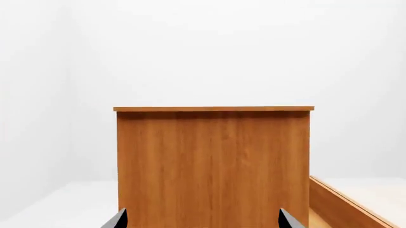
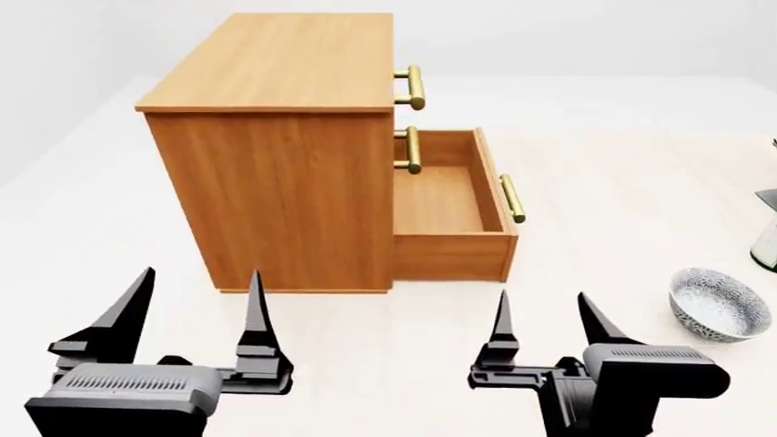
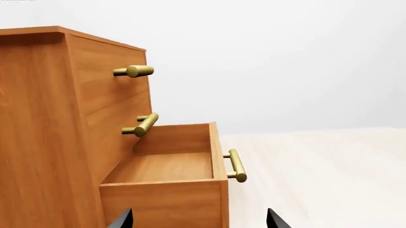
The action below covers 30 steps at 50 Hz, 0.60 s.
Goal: Put the bowl on top of the cabinet.
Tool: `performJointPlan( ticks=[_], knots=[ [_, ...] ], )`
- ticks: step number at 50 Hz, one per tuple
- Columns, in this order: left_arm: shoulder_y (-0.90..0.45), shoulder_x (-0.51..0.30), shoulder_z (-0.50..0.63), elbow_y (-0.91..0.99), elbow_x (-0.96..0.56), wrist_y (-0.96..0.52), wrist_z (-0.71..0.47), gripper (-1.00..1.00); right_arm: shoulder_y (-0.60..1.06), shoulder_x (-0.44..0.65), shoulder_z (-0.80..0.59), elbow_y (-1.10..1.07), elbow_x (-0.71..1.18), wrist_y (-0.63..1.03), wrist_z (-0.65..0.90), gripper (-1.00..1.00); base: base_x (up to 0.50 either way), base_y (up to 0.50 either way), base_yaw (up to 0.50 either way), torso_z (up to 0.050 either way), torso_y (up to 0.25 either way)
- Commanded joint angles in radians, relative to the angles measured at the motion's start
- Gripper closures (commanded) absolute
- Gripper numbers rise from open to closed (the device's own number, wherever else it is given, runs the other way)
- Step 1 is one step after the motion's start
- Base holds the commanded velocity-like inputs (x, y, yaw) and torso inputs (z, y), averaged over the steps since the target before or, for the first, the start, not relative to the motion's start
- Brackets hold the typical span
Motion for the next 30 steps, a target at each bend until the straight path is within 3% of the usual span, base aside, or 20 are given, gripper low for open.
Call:
performJointPlan(
  ticks=[1,23,30],
  knots=[
    [0.000,-0.006,0.005,-0.006,-0.005,0.013,-0.007,-1.00,-0.008,0.007,0.001,-0.002,0.016,-0.046,-0.010,-1.00,0.14,0.00,0.00,0.000,0.000],
    [0.010,-0.019,0.013,0.002,-0.015,0.033,-0.020,-1.00,-0.004,0.020,-0.010,-0.009,0.007,-0.006,0.035,-1.00,0.50,0.00,0.00,0.000,0.001],
    [0.006,-0.023,0.017,0.004,-0.017,0.030,-0.025,-1.00,0.003,0.023,-0.020,-0.005,0.006,0.001,0.039,-1.00,0.05,0.00,0.00,0.000,0.000]
  ],
)
